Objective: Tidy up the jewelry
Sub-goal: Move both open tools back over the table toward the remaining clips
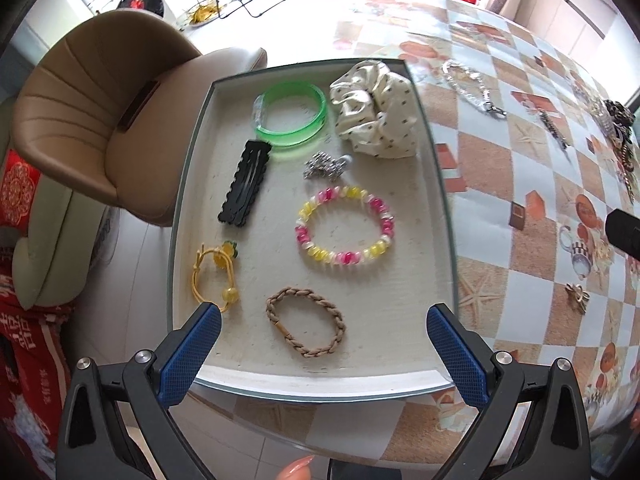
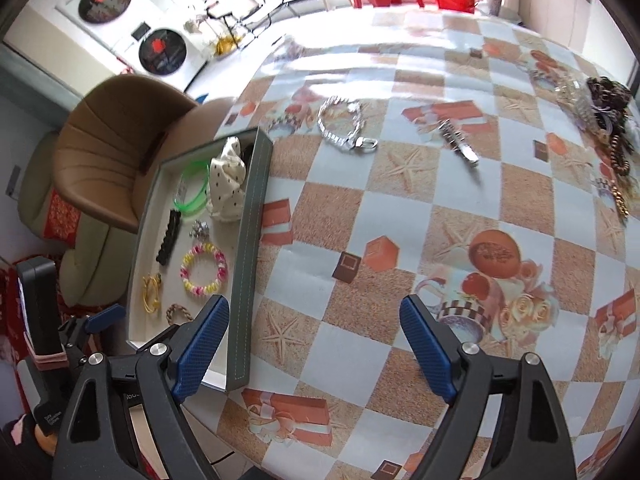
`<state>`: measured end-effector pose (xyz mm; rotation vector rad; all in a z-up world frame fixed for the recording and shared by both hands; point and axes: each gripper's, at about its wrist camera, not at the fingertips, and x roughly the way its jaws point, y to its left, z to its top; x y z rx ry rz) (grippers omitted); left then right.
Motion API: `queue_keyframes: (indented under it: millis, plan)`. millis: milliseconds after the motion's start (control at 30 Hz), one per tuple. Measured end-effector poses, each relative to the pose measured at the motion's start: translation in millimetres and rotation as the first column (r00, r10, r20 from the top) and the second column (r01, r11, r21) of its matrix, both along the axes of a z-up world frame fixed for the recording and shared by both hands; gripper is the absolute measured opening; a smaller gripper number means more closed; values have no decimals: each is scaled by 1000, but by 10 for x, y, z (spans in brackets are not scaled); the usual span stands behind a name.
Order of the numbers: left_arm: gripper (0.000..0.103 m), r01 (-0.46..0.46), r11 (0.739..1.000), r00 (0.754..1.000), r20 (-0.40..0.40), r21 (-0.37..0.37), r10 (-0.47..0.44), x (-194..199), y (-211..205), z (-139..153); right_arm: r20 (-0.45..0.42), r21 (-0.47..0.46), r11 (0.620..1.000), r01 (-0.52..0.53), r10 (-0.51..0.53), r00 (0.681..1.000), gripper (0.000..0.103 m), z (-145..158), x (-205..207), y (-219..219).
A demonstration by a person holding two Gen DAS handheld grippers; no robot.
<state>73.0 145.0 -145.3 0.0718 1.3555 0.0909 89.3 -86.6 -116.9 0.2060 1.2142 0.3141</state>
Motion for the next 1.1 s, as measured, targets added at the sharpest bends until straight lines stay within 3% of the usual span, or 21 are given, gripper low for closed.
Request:
queue_keyframes:
  millis: [67, 233, 633, 1000, 1100]
  plan:
    - [103, 15, 1000, 1000, 1, -3, -15, 9, -31, 44, 4, -4, 1000, 12, -12, 1000, 89, 37, -34, -59]
    - [103, 41, 999, 999, 10, -19, -41, 16, -109, 140, -81, -88, 996, 25, -32, 996, 89, 20, -108, -245]
    - [103, 165, 977, 986, 3, -137, -166, 70, -340, 267, -136, -205, 969, 137, -167, 977, 89, -49, -506, -646]
    - [103, 264, 947, 964, 18, -181, -265, 252, -645, 269, -125, -293, 952, 92, -133, 983, 89, -282, -603, -521]
    - [103, 257, 946, 966, 21, -196, -258, 356, -743, 255, -107, -305, 951, 45, -81, 991, 82, -340, -565, -473]
